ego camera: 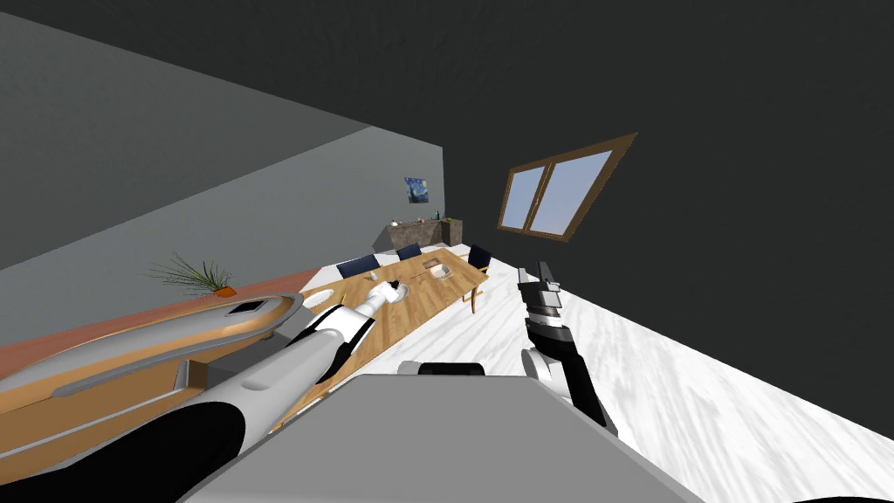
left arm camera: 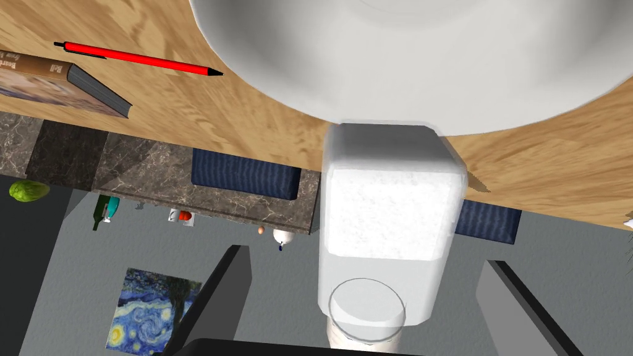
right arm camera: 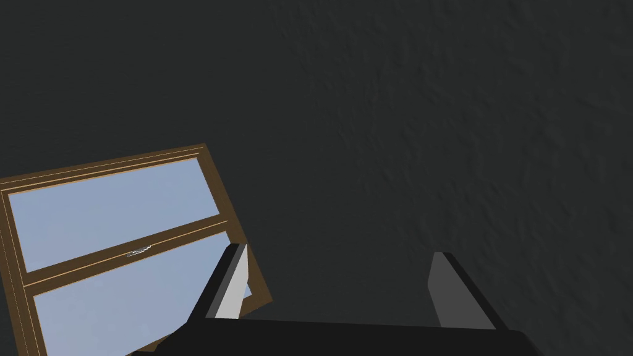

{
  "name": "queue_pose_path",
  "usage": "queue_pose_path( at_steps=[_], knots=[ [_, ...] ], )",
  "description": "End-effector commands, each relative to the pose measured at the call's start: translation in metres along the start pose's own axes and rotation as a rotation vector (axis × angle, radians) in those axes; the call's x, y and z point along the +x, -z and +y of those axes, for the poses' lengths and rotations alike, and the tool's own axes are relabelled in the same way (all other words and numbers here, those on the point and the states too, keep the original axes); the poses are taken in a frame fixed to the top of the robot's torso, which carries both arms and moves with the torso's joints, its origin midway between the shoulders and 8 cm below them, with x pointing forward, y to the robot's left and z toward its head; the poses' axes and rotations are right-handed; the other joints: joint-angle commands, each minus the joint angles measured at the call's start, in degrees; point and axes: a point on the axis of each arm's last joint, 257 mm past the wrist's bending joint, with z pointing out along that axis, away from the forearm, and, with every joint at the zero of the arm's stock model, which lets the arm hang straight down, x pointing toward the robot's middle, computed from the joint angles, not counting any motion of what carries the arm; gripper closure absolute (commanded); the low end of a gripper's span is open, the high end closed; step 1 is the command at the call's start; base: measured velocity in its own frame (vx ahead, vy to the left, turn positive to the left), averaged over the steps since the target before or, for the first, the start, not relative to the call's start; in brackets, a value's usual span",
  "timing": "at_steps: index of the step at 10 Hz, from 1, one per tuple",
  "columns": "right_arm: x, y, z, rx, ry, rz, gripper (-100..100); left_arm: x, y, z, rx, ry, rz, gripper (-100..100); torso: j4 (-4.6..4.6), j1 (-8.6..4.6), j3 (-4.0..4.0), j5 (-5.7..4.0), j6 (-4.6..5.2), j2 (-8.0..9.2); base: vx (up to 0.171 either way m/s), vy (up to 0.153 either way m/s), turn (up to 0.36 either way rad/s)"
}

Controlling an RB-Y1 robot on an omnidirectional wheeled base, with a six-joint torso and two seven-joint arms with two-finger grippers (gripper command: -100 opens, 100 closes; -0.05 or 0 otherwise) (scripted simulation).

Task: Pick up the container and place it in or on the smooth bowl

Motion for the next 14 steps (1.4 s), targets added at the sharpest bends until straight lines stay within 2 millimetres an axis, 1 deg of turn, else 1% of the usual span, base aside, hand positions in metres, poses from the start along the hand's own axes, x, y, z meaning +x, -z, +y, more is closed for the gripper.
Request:
queue_pose_path(
  at_steps=[1, 2, 3, 4, 5, 6, 7, 8, 9, 11, 12, 13, 14],
  knots=[
    [0.0, 0.0, 0.0, 0.0, 0.0, 0.0, 0, -0.007, -0.004, 0.04, -0.056, 0.074, 0.001, -100, 0.0, 0.0, 0.0, 0.0, 0.0, 0.0, 0.049, -0.028, -0.238],
    [0.0, 0.0, 0.0, 0.0, 0.0, 0.0, 0, 0.001, -0.005, 0.055, -0.088, 0.071, 0.018, -100, -0.02, -0.07, -0.07, -0.02, 0.04, -0.13, 0.065, -0.026, -0.13],
    [0.0, 0.0, 0.0, 0.0, 0.0, 0.0, 0, 0.012, -0.006, 0.065, -0.1, 0.067, 0.03, -100, -0.05, -0.08, -0.12, -0.01, -0.01, -0.2, 0.03, -0.016, 0.015],
    [0.0, 0.0, 0.0, 0.0, 0.0, 0.0, 0, 0.024, -0.005, 0.065, -0.078, 0.062, 0.032, -100, -0.04, -0.04, -0.08, 0.0, -0.03, -0.12, -0.001, -0.008, 0.026],
    [0.0, 0.0, 0.0, 0.0, 0.0, 0.0, 0, 0.026, -0.005, 0.068, -0.083, 0.061, 0.036, -100, -0.02, -0.02, -0.02, 0.0, -0.01, -0.03, -0.01, -0.002, -0.004],
    [0.0, 0.0, 0.0, 0.0, 0.0, 0.0, 0, 0.018, -0.004, 0.055, -0.056, 0.064, 0.021, -100, 0.0, 0.0, 0.01, 0.0, 0.0, 0.02, -0.009, 0.002, -0.003],
    [0.0, 0.0, 0.0, 0.0, 0.0, 0.0, 0, 0.013, -0.003, 0.046, -0.038, 0.066, 0.011, -100, 0.01, 0.0, 0.02, 0.0, 0.01, 0.03, 0.0, 0.0, 0.0],
    [0.0, 0.0, 0.0, 0.0, 0.0, 0.0, 0, 0.009, -0.004, 0.092, -0.101, 0.132, 0.012, -100, 0.01, 0.0, 0.02, 0.0, 0.0, 0.03, 0.045, -0.031, -0.222],
    [0.0, 0.0, 0.0, 0.0, 0.0, 0.0, 0, 0.019, -0.004, 0.105, -0.123, 0.128, 0.026, -100, -0.02, -0.09, -0.06, -0.02, 0.04, -0.11, 0.057, -0.034, -0.138],
    [0.0, 0.0, 0.0, 0.0, 0.0, 0.0, 0, 0.034, -0.004, 0.121, -0.146, 0.121, 0.045, -100, -0.03, -0.05, -0.08, -0.01, -0.01, -0.12, 0.019, -0.007, 0.013],
    [0.0, 0.0, 0.0, 0.0, 0.0, 0.0, 0, 0.041, -0.003, 0.124, -0.141, 0.117, 0.049, -100, -0.02, 0.0, -0.03, 0.0, -0.02, -0.04, 0.0, 0.0, 0.0],
    [0.0, 0.0, 0.0, 0.0, 0.0, 0.0, 0, 0.037, -0.002, 0.118, -0.128, 0.118, 0.042, -100, -0.03, 0.04, -0.01, 0.02, -0.04, 0.02, -0.007, 0.004, 0.003],
    [0.0, 0.0, 0.0, 0.0, 0.0, 0.0, 0, 0.03, -0.002, 0.105, -0.103, 0.121, 0.028, -100, -0.01, 0.04, 0.01, 0.02, -0.03, 0.04, -0.005, 0.003, 0.001]
  ],
)
